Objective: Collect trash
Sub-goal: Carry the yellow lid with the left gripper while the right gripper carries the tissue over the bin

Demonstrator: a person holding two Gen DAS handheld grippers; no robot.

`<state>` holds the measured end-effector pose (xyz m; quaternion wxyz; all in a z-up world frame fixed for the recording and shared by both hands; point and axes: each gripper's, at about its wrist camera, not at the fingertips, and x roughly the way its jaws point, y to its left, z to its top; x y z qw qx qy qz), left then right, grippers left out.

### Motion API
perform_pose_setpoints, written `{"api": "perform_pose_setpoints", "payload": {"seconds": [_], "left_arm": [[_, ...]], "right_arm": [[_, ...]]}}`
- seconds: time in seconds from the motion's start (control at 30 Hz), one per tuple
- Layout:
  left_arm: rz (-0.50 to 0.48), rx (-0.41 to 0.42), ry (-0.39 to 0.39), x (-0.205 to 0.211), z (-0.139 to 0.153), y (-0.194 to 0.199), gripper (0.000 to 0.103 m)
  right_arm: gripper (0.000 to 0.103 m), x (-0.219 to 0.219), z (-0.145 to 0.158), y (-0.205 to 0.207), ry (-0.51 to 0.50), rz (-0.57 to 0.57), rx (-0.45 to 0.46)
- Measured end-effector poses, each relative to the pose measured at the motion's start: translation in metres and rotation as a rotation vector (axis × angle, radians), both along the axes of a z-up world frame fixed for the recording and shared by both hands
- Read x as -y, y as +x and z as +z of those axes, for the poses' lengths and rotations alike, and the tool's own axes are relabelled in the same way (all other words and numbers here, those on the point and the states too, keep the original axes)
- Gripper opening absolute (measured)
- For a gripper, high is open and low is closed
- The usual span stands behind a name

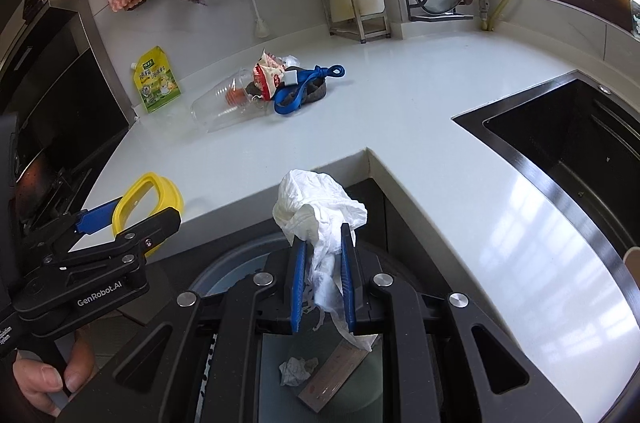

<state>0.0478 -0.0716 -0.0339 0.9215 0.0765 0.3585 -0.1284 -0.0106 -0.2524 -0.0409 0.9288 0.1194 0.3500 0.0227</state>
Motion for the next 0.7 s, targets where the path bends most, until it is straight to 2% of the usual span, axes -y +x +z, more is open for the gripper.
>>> {"api": "perform_pose_setpoints", "payload": {"seconds": [0.27, 0.7], "left_arm": [[-0.029, -0.006, -0.001, 0.000, -0.006, -0.027, 0.073], [-0.086, -0.081, 0.000, 0.005, -0.032, -0.049, 0.073]], "right_arm": [[0.015, -0.006, -0.011, -0.032, -0.004, 0.001, -0.029], [0.015, -0.007, -0.033, -0.056, 0.032, 0.001, -0.086]]}}
